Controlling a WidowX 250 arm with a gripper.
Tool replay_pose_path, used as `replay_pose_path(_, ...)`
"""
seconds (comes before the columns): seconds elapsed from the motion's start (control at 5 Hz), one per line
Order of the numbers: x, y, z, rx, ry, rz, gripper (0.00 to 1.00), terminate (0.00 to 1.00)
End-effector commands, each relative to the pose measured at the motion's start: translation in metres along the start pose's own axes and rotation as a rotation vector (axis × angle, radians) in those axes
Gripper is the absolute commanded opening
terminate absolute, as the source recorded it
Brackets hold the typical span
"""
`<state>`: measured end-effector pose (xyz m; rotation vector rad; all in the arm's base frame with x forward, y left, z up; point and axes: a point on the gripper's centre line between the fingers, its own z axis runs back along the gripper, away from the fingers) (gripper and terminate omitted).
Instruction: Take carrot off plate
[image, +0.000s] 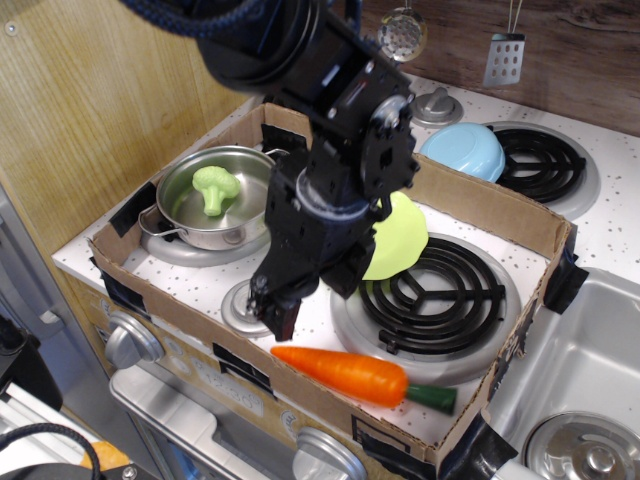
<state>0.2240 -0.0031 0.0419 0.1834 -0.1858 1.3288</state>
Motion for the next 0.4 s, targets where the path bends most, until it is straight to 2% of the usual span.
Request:
replay_pose_path(0.0,0.015,-0.024,0.04,-0.025,-0.005,-0.067,1.0,0.0)
replay_pose_path(0.2,0.019,-0.029,0.051,-0.038,-0.017,-0.149,1.0,0.0)
